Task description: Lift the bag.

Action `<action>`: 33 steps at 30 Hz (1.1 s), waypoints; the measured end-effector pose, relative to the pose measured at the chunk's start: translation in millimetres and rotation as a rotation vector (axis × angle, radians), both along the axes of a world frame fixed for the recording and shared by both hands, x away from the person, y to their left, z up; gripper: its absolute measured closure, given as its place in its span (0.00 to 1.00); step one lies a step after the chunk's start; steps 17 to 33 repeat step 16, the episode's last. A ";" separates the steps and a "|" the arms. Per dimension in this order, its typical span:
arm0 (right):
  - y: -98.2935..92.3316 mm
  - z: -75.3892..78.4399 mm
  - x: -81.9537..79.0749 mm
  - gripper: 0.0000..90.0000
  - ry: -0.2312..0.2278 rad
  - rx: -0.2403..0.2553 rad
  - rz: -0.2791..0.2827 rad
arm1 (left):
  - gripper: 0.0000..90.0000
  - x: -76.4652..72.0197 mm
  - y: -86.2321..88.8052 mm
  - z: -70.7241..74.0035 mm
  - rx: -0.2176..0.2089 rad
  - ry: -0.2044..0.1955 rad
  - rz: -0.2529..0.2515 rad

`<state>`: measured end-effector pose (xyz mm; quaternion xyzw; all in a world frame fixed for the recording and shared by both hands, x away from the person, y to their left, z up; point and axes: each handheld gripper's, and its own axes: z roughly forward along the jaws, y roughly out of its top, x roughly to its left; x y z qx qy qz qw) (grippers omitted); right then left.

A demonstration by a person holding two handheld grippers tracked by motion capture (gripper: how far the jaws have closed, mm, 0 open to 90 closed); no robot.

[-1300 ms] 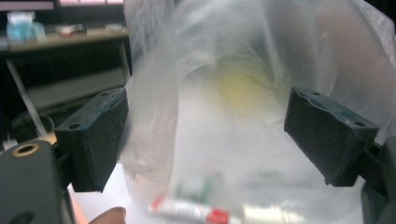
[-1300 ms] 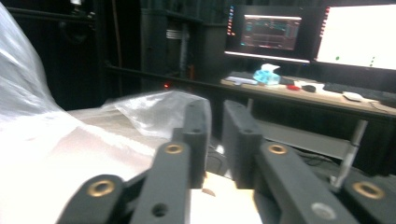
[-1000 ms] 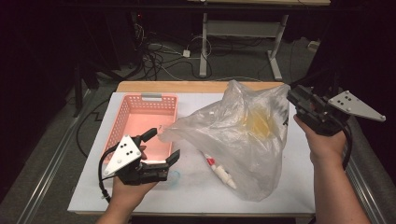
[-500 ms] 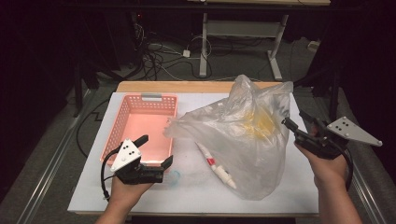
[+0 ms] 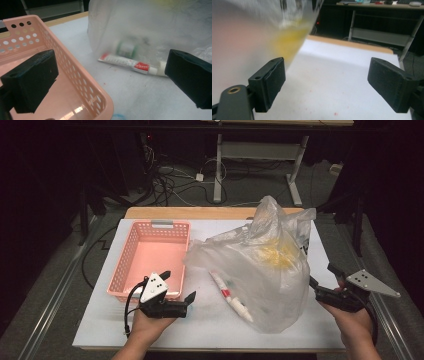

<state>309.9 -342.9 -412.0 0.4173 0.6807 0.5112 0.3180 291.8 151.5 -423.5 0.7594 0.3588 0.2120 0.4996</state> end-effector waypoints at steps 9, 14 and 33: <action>5.7 -33.3 2.6 0.00 0.093 -0.027 0.000 | 0.00 -0.4 0.9 -5.3 0.004 -0.004 0.016; 8.5 -34.5 2.2 0.00 0.084 -0.034 0.001 | 0.00 -0.3 4.6 -6.4 -0.003 -0.002 0.025; 8.0 -34.7 1.5 0.00 0.084 -0.035 -0.004 | 0.00 -0.6 5.5 -6.2 -0.002 -0.002 0.025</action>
